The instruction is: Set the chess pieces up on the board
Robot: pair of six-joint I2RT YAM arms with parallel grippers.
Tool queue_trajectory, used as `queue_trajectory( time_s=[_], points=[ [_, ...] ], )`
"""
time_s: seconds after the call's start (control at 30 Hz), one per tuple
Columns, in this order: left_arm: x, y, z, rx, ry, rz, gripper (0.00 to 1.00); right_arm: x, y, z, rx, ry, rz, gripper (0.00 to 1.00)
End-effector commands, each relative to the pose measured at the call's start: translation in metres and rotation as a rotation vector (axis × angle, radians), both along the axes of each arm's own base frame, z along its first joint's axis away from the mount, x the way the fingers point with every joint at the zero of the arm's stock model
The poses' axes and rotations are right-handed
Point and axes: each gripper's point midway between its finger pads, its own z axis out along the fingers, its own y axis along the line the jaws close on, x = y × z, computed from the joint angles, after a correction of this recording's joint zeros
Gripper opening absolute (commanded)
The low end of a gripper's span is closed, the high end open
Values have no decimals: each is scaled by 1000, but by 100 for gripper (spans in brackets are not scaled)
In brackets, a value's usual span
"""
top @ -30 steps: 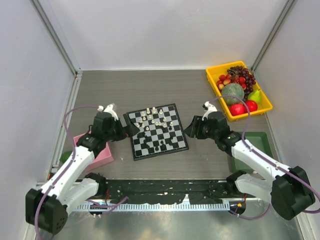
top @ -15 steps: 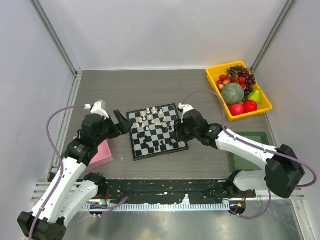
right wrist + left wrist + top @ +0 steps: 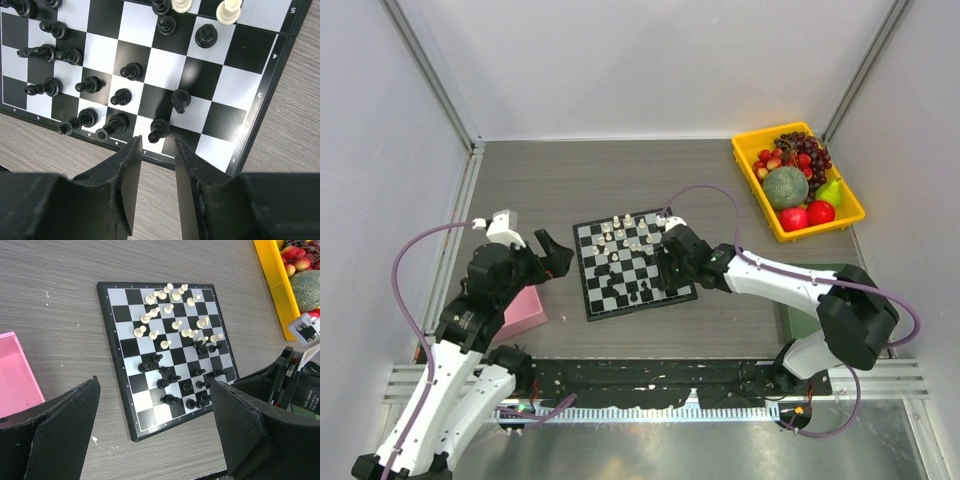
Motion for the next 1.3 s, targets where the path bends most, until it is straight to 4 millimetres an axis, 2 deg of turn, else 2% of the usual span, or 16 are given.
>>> queue_trajectory(
  time_s=[0.0,0.07,0.1,0.17,0.43,0.5,0.6,0.93,1.27],
  points=[
    [2,3,1,26,-10,6,99,14,14,13,18,-44,-24,38],
    [2,3,0,28,-9,5,100,15,16,11,14,-40,-25,38],
    [2,4,-1,33,-8,7,100,16,17,8,9,-34,-25,30],
    [2,5,-2,41,-4,9,100,17,19,6,5,-31,-24,24],
    [3,5,-5,52,4,11,99,15,22,0,1,-8,-14,22],
    [3,5,-5,55,5,9,100,13,22,0,3,-3,-8,15],
    [4,6,-5,58,6,11,99,9,24,5,18,-10,3,13],
    [5,5,-7,57,13,8,100,-5,25,6,10,-4,20,11],
    [4,5,-10,62,19,5,100,-4,16,-5,-50,-1,-15,13]
  ],
)
